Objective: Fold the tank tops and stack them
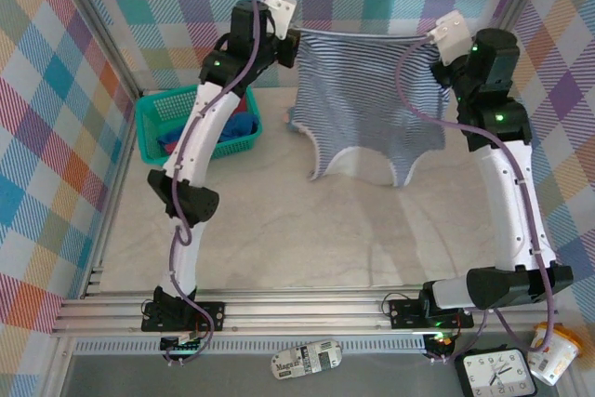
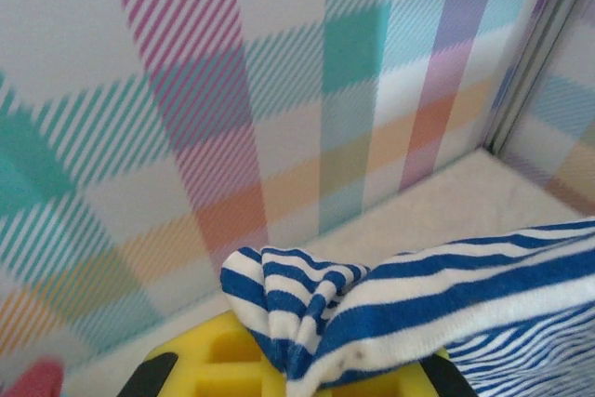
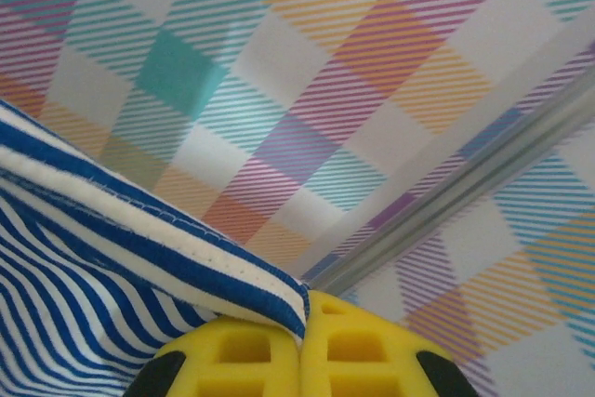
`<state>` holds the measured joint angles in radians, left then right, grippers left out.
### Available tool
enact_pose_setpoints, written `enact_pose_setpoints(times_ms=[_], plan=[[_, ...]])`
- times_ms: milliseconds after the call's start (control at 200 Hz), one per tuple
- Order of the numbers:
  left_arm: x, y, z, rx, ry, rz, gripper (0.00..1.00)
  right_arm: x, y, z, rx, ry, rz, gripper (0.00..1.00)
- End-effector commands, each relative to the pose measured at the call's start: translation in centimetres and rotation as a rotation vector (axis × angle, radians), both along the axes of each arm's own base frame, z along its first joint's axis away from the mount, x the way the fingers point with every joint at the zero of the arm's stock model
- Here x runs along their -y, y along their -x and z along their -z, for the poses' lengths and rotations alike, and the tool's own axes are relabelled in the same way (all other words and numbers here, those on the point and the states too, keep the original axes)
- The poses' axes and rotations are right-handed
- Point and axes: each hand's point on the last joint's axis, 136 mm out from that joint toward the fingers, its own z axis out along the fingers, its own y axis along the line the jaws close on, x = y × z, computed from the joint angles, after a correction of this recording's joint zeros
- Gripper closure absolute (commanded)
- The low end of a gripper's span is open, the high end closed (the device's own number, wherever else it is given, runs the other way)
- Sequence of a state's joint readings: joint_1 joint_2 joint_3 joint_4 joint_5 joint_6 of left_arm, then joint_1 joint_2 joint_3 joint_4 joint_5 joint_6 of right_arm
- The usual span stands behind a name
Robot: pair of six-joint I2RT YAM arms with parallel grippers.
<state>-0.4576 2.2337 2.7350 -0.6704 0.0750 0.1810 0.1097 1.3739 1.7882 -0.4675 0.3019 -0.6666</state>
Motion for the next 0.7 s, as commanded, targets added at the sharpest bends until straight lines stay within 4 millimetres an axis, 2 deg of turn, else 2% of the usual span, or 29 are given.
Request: enact_pose_setpoints(times_ms=[0,85,145,195,240,345,455,470,505,515,545,585,615,695], plan=[[1.1,0.8,-8.6,0.297,0.112,0.065,1.00,1.8,3.6,-6.8,0.183,-0.013,0.035,0.98],[1.5,1.1,-10.5,0.378,0.148,0.082,1.00,1.2,6.3,-8.0,0.209,-0.011,-0.011,0.98],[2.1,1.5,-11.2,0.414,0.163,0.114,1.00,0.1,8.1,-8.0,0.218,0.002,-0.078,0.98],[2.8,1.6,-10.6,0.397,0.152,0.146,1.00,-1.1,9.7,-7.4,0.212,0.004,-0.148,0.98],[3.3,1.7,-9.0,0.341,0.123,0.167,1.00,-2.4,10.6,-5.7,0.170,0.012,-0.217,0.98],[3.3,1.7,-2.7,0.119,0.010,0.175,1.00,-5.8,12.1,1.3,-0.013,0.001,-0.387,0.98],[2.0,2.5,4.8,-0.103,-0.108,0.158,1.00,-8.9,13.8,11.1,-0.256,-0.035,-0.501,0.98],[1.7,2.8,5.1,-0.113,-0.112,0.154,1.00,-9.4,14.2,12.4,-0.287,-0.034,-0.514,0.98],[1.2,3.6,8.1,-0.168,-0.132,0.155,1.00,-10.6,15.1,15.4,-0.359,-0.035,-0.546,0.97],[1.1,3.8,8.1,-0.161,-0.130,0.153,1.00,-10.9,15.4,16.0,-0.376,-0.039,-0.555,0.97],[0.4,4.6,11.1,-0.202,-0.152,0.142,1.00,-11.9,16.3,18.7,-0.442,-0.045,-0.585,0.97],[-0.8,5.9,13.2,-0.219,-0.173,0.124,1.00,-13.3,17.8,22.0,-0.532,-0.055,-0.622,0.97],[-1.9,6.8,15.9,-0.266,-0.209,0.110,1.00,-14.3,18.7,24.1,-0.589,-0.063,-0.644,0.97],[-4.9,9.4,21.8,-0.389,-0.319,0.076,1.00,-17.0,20.8,28.6,-0.715,-0.080,-0.699,0.97]])
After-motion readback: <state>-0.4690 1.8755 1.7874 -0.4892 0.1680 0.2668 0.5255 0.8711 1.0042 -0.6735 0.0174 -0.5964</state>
